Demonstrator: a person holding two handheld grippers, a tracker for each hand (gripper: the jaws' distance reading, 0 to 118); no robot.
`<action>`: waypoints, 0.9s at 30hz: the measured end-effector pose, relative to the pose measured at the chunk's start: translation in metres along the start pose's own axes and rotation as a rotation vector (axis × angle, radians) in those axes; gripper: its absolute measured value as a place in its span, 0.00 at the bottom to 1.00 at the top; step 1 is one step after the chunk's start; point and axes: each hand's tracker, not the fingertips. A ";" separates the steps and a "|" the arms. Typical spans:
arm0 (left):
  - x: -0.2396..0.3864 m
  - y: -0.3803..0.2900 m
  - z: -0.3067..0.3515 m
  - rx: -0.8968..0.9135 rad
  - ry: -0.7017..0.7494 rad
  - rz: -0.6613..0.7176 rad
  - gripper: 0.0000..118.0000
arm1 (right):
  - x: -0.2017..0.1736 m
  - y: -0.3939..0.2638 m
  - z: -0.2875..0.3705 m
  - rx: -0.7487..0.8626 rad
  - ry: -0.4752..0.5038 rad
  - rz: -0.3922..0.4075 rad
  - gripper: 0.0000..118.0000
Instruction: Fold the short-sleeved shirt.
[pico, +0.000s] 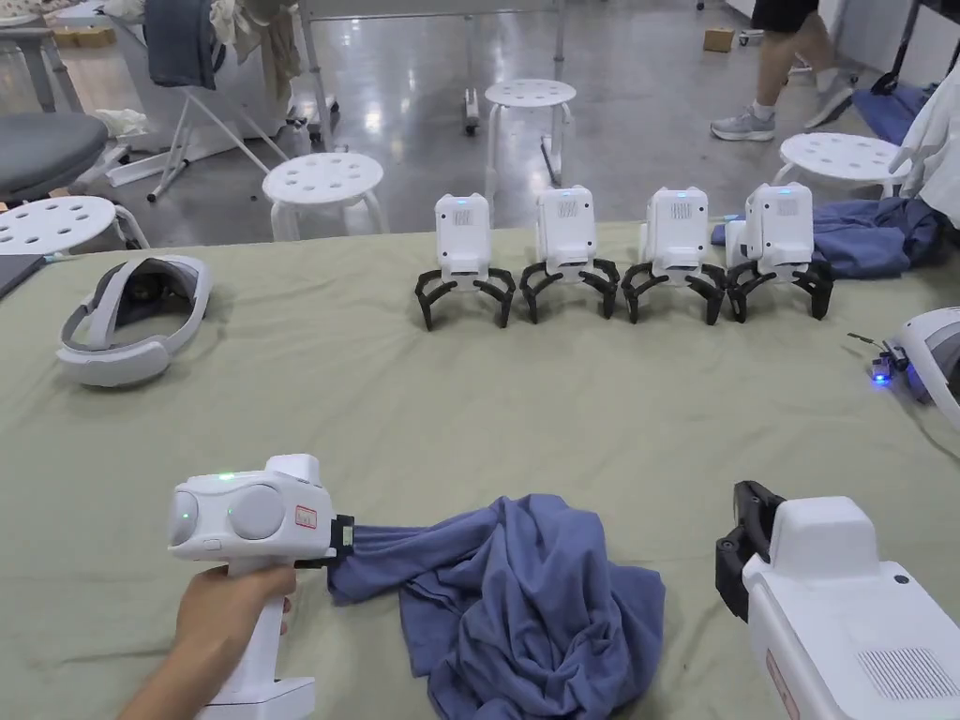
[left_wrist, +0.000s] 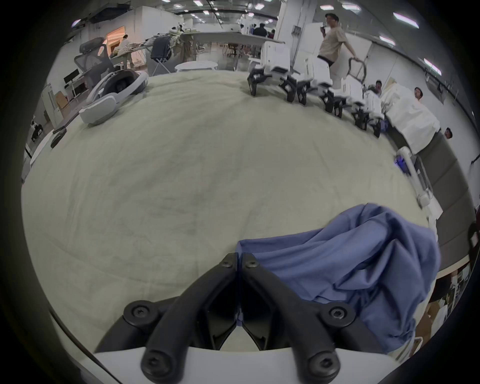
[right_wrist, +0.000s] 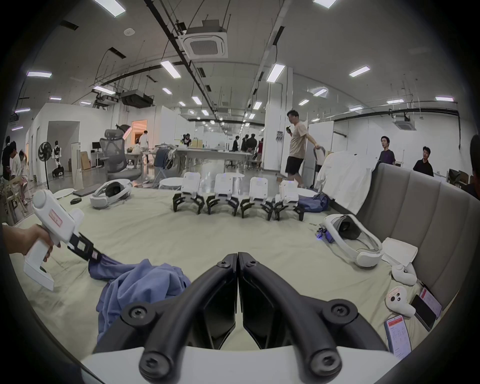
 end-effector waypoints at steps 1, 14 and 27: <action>0.000 0.001 0.008 0.014 -0.018 -0.001 0.00 | -0.001 0.002 -0.008 -0.037 0.016 0.004 0.04; -0.009 -0.009 0.059 0.096 -0.061 -0.013 0.00 | -0.009 -0.028 -0.116 -0.510 0.170 -0.076 0.08; -0.017 -0.016 0.059 0.085 -0.063 -0.007 0.00 | -0.015 -0.058 -0.140 -0.629 0.139 -0.167 0.75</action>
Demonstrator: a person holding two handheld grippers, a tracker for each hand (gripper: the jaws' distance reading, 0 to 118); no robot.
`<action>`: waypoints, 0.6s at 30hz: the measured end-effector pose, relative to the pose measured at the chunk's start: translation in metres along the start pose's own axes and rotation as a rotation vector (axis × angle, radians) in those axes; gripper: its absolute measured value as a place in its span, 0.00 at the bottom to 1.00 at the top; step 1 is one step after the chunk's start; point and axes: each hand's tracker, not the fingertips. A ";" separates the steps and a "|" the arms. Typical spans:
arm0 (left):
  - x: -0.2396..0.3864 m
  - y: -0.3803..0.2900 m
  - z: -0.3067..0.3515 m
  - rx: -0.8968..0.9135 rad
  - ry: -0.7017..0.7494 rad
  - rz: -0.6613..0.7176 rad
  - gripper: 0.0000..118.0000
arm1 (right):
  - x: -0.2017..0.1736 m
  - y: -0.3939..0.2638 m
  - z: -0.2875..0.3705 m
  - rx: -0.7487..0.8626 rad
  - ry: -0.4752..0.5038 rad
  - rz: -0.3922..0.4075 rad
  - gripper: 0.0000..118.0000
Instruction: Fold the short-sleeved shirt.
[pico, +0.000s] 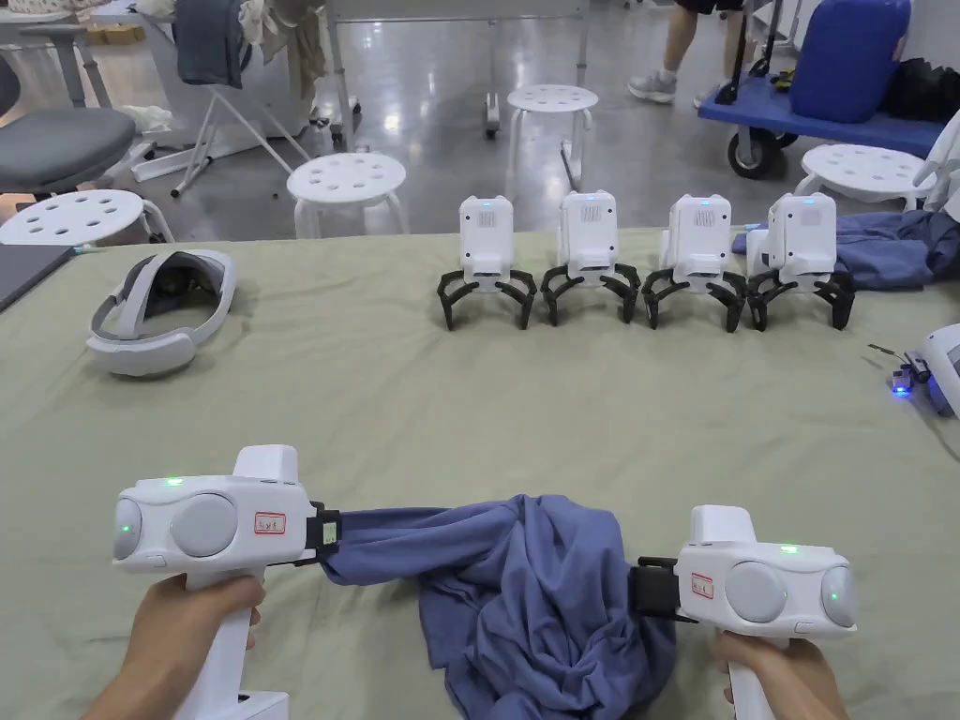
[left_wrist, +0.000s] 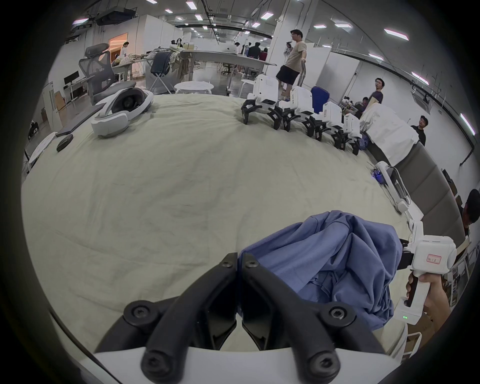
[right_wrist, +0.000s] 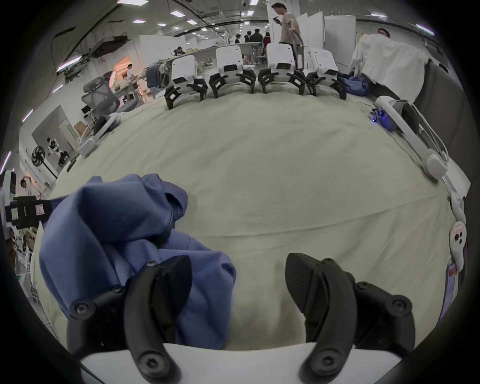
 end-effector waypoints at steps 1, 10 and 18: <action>0.000 0.000 0.000 -0.002 0.000 -0.001 0.00 | -0.001 0.000 0.000 0.002 -0.007 0.008 0.77; -0.001 -0.003 -0.001 -0.008 0.001 0.001 0.00 | -0.007 -0.002 -0.006 -0.031 0.040 0.042 0.60; 0.001 -0.005 0.004 -0.007 0.003 -0.002 0.00 | -0.015 0.000 0.017 0.022 0.051 0.085 0.06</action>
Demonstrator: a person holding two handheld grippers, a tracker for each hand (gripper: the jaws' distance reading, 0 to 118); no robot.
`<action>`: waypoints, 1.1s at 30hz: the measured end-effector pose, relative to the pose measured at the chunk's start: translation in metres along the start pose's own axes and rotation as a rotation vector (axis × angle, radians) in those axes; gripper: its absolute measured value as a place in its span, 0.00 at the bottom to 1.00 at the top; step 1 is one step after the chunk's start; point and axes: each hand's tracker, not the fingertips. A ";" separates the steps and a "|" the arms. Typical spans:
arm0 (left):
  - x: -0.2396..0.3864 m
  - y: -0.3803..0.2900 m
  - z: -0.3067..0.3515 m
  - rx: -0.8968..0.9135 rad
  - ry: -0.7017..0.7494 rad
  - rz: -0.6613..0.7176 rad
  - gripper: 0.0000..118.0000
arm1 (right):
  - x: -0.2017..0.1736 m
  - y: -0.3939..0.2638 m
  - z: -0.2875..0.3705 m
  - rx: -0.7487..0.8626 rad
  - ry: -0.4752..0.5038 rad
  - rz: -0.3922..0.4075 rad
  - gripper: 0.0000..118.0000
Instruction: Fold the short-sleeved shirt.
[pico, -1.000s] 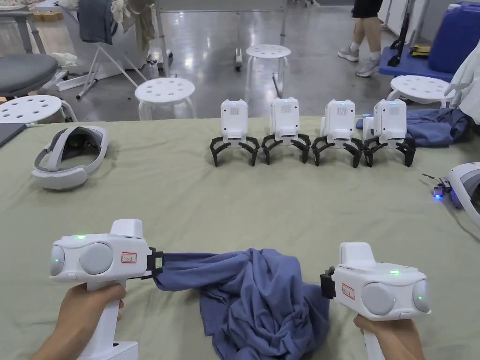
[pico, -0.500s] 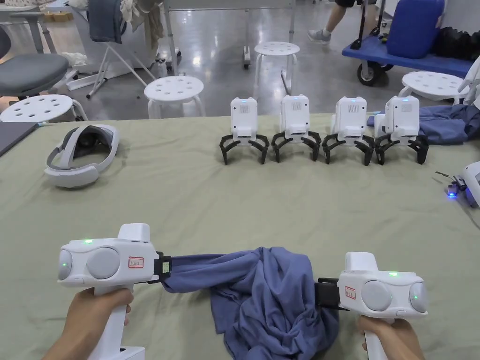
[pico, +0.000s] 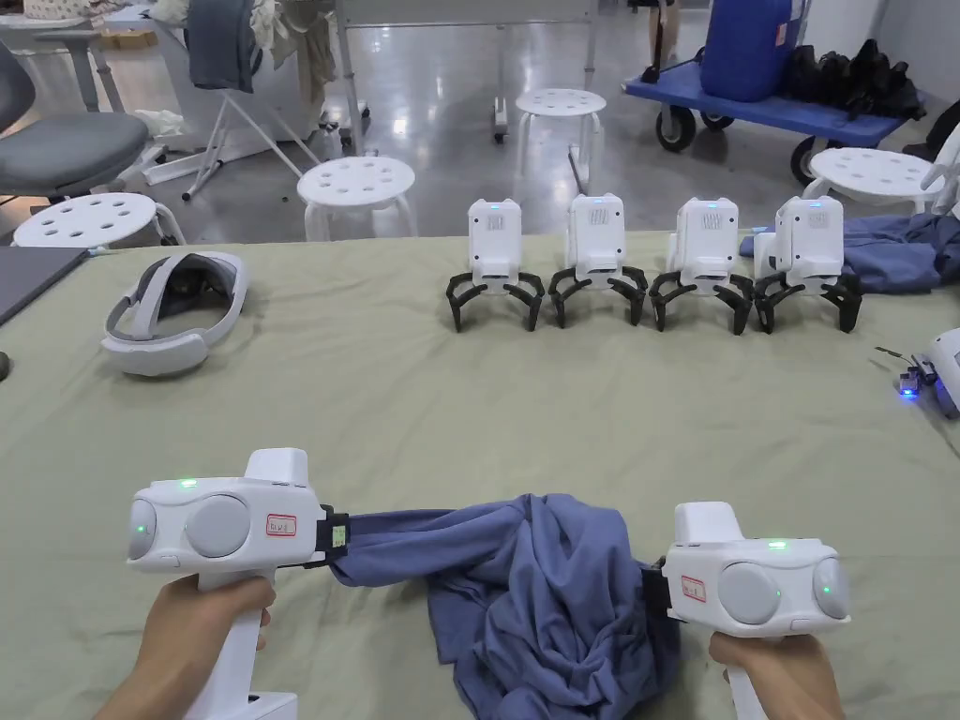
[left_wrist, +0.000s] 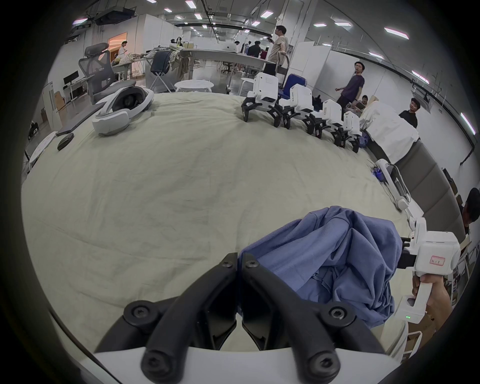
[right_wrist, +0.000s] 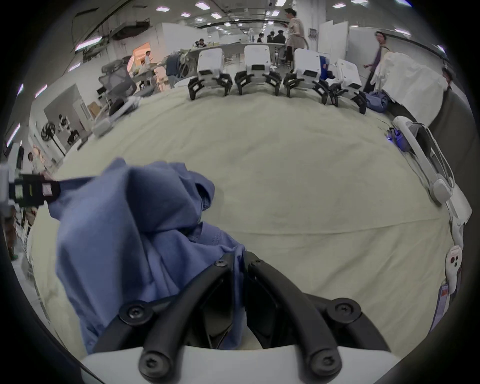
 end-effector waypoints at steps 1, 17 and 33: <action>0.000 -0.001 0.002 0.006 0.004 0.001 0.00 | 0.002 0.001 0.007 0.015 0.000 0.007 0.06; 0.017 0.038 0.075 0.203 0.020 0.011 0.00 | 0.026 0.067 0.156 0.356 -0.028 0.042 0.06; 0.019 0.156 0.211 0.505 0.126 0.009 0.00 | 0.059 0.183 0.282 0.596 -0.167 0.106 0.06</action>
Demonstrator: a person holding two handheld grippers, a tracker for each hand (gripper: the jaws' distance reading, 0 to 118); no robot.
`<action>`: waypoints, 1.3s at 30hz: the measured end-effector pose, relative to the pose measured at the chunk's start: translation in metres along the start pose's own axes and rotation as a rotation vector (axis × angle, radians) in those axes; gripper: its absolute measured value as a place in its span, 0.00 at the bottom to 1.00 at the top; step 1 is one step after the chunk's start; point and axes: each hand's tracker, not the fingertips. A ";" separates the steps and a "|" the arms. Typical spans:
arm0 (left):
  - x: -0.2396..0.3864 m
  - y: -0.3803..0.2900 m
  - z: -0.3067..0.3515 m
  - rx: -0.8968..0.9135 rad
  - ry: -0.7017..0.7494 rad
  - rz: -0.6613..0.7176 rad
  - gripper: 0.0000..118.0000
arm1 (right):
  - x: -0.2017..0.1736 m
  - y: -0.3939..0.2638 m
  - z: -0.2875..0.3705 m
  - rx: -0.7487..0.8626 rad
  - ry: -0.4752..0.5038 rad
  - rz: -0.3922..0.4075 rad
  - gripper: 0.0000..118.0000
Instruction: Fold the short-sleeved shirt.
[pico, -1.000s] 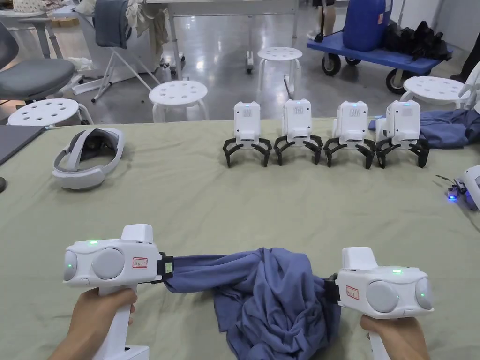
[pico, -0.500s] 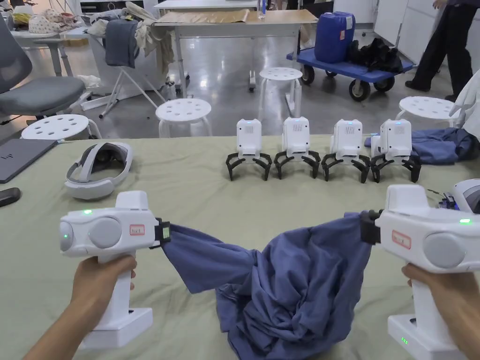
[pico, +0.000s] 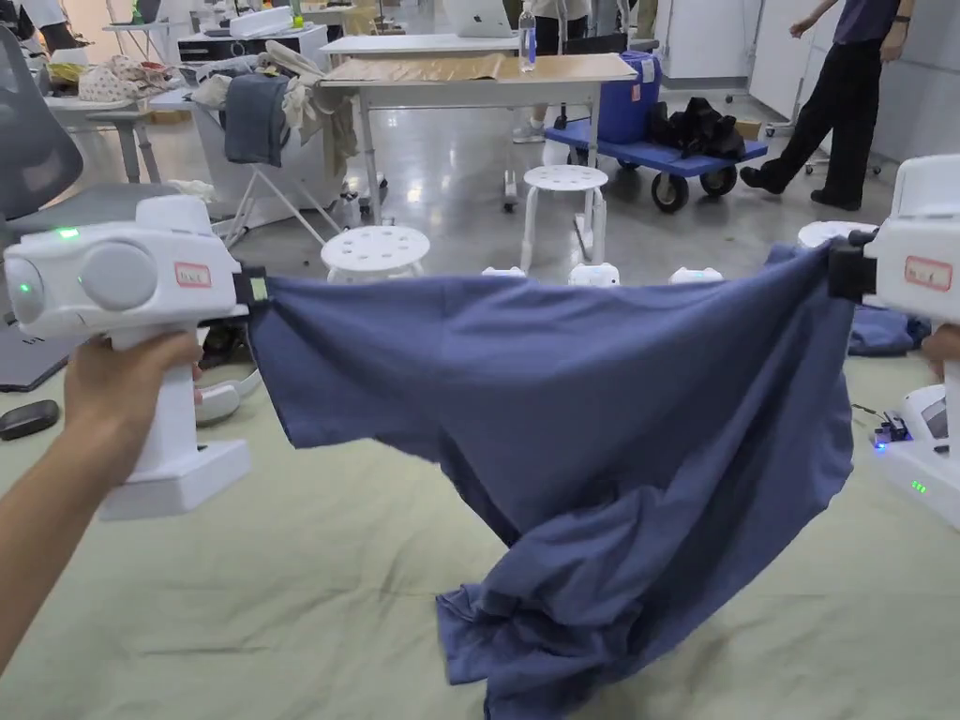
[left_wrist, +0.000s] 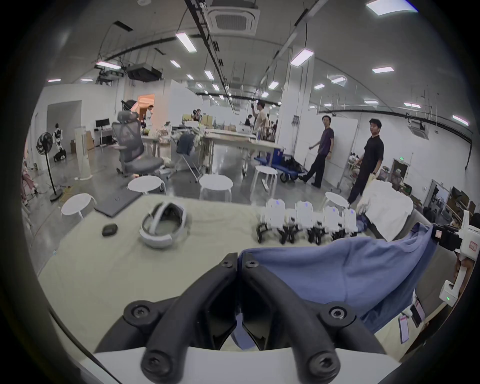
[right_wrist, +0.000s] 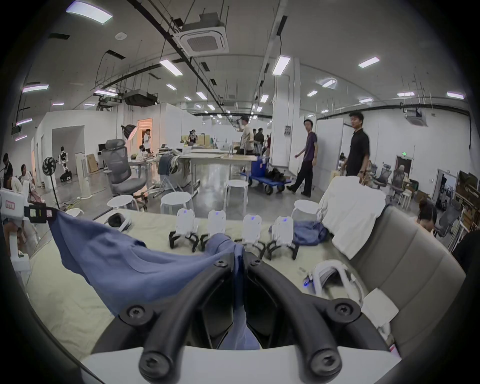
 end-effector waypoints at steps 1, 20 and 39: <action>0.000 0.011 0.001 0.008 0.005 -0.001 0.00 | 0.001 0.009 -0.003 0.003 -0.007 0.005 0.06; 0.033 0.202 -0.033 0.288 0.189 -0.088 0.00 | -0.016 0.184 -0.091 0.241 -0.103 0.053 0.06; 0.019 0.149 -0.029 0.278 0.170 -0.066 0.00 | -0.040 0.112 -0.069 0.192 -0.027 0.106 0.06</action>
